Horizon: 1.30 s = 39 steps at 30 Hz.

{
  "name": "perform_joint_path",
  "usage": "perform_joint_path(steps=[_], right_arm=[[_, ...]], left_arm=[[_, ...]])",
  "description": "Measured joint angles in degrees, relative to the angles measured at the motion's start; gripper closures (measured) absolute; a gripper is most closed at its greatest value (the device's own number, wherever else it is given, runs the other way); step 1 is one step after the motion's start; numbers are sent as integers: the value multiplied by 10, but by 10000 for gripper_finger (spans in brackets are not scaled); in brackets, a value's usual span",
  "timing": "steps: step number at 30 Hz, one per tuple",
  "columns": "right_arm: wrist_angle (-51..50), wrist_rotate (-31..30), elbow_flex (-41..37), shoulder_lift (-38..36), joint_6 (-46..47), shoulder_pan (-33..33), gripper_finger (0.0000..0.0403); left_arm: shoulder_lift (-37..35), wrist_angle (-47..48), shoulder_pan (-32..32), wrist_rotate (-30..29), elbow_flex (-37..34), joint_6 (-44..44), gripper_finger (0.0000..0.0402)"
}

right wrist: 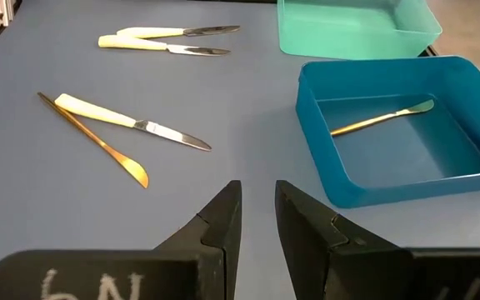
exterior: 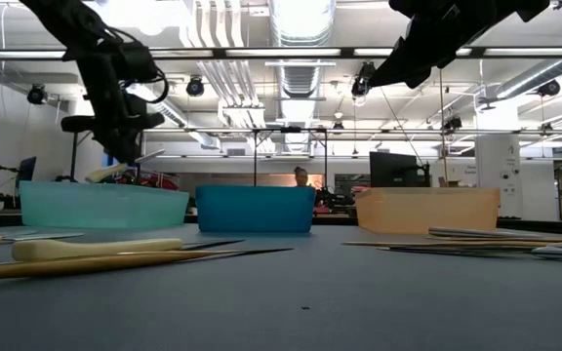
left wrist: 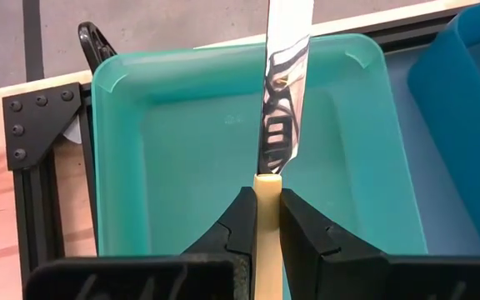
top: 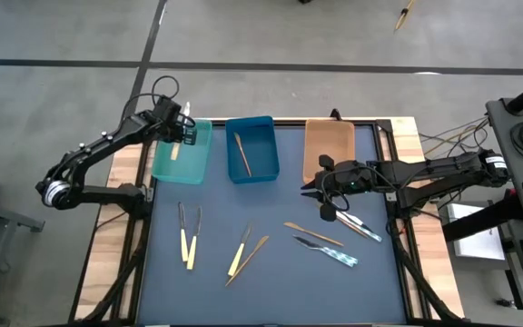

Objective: Sort silverware by color (type)
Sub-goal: Put the yellow table knife into the green bin

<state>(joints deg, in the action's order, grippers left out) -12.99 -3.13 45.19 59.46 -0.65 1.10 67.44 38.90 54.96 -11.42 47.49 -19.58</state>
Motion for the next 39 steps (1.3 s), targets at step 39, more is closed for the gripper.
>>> perform_joint_path(steps=[39], right_arm=[[-4,0,0,0,-8,0,335]], left_arm=[[119,60,17,63,1,4,387]])
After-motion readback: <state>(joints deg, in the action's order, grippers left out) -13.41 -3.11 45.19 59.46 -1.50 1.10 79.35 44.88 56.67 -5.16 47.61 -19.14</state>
